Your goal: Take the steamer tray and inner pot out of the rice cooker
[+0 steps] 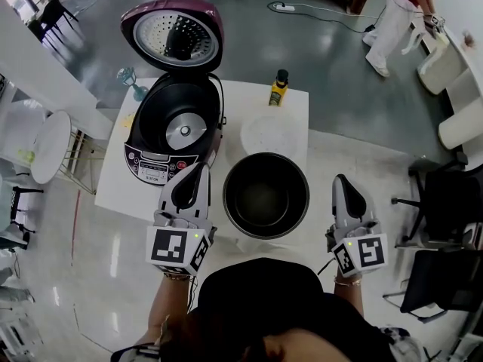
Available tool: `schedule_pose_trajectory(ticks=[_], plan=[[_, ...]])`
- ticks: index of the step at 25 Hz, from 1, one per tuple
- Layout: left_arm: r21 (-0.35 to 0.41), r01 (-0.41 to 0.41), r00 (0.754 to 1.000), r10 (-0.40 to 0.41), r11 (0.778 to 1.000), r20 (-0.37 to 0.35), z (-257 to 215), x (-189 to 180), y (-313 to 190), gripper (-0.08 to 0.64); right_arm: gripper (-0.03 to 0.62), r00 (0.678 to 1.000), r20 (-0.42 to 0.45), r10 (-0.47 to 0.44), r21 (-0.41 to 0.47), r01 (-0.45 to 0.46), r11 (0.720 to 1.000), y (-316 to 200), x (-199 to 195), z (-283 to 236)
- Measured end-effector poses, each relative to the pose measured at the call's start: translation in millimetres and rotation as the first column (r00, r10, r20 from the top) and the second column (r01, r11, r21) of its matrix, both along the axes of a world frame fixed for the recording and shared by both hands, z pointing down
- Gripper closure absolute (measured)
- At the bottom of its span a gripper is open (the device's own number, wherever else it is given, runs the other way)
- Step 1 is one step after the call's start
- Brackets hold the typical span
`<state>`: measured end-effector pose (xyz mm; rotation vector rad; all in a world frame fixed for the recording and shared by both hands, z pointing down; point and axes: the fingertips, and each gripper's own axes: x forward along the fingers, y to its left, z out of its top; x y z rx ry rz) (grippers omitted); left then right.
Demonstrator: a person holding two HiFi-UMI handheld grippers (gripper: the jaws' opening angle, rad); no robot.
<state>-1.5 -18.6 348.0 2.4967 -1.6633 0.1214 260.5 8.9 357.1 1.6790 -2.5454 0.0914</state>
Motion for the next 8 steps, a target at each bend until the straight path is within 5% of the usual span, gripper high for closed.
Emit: schedule_pose_trajectory(ticks=[8], plan=[[-0.029,-0.003,1.000,0.003,1.000,0.017,7.4,-2.8,-3.7,0.557,0.588,1.000,-0.003,0.002,-0.005,-0.002,1.000,-4.3,-2.7,2.3]])
